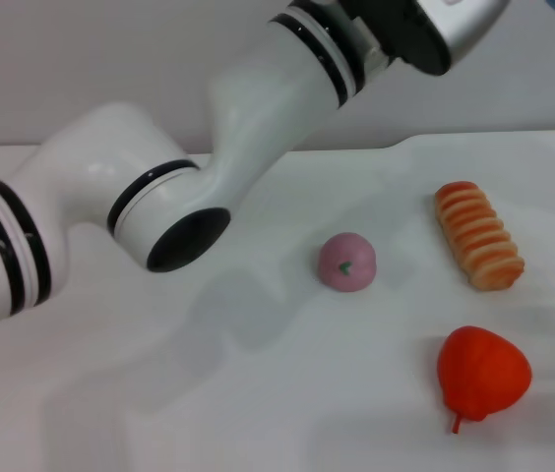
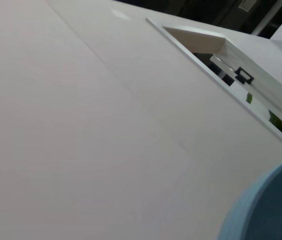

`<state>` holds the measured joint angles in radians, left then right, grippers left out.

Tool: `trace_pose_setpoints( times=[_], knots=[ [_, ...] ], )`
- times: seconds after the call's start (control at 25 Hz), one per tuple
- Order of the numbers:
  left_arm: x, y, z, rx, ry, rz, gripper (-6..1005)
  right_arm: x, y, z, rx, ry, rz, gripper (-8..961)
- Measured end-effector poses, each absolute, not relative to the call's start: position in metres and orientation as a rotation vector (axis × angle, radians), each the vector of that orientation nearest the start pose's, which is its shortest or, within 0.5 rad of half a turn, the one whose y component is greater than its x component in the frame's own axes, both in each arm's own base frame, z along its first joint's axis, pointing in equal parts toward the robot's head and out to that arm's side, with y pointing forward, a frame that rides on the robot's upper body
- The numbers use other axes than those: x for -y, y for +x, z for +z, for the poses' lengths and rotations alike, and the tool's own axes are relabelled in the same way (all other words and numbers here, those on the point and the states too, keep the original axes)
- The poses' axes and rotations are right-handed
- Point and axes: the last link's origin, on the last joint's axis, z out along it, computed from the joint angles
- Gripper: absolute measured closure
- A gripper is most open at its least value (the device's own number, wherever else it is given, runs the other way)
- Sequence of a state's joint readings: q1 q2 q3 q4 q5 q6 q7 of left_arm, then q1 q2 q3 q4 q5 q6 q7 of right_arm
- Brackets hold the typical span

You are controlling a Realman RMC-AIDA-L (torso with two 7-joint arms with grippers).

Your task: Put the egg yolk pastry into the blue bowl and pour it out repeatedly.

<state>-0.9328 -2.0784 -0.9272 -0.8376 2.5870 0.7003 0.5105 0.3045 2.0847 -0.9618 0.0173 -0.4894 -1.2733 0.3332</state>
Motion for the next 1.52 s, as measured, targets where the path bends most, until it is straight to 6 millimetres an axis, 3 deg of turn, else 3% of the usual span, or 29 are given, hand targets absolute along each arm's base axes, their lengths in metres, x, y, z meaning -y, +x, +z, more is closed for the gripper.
trace_pose_setpoints(
  times=[0.12,0.16,0.24,0.6,0.96,1.32,1.52],
  knots=[
    [-0.393,0.039,-0.083,-0.580,-1.939,-0.891,999,-0.263,0.390,0.002,-0.714,-1.503,0.644,528],
    [-0.398,0.043,-0.095,-0.631,-1.995,-0.776,999,-0.263,0.390,0.003,-0.713,-1.502,0.645,528],
    [-0.399,0.044,-0.098,-0.649,-2.007,-0.737,999,-0.264,0.390,0.003,-0.713,-1.502,0.647,528],
    [-0.400,0.045,-0.099,-0.780,-1.926,-0.626,1000,-0.266,0.389,0.003,-0.711,-1.504,0.652,528],
    [-0.384,0.034,-0.095,-0.911,-1.746,-0.659,1000,-0.268,0.387,0.003,-0.708,-1.505,0.658,528],
    [-0.366,0.023,-0.097,-1.015,-1.653,-0.707,1000,-0.268,0.387,0.004,-0.707,-1.505,0.659,528],
    [-0.366,0.022,-0.099,-1.024,-1.656,-0.702,999,-0.269,0.387,0.004,-0.707,-1.505,0.658,528]
  ],
)
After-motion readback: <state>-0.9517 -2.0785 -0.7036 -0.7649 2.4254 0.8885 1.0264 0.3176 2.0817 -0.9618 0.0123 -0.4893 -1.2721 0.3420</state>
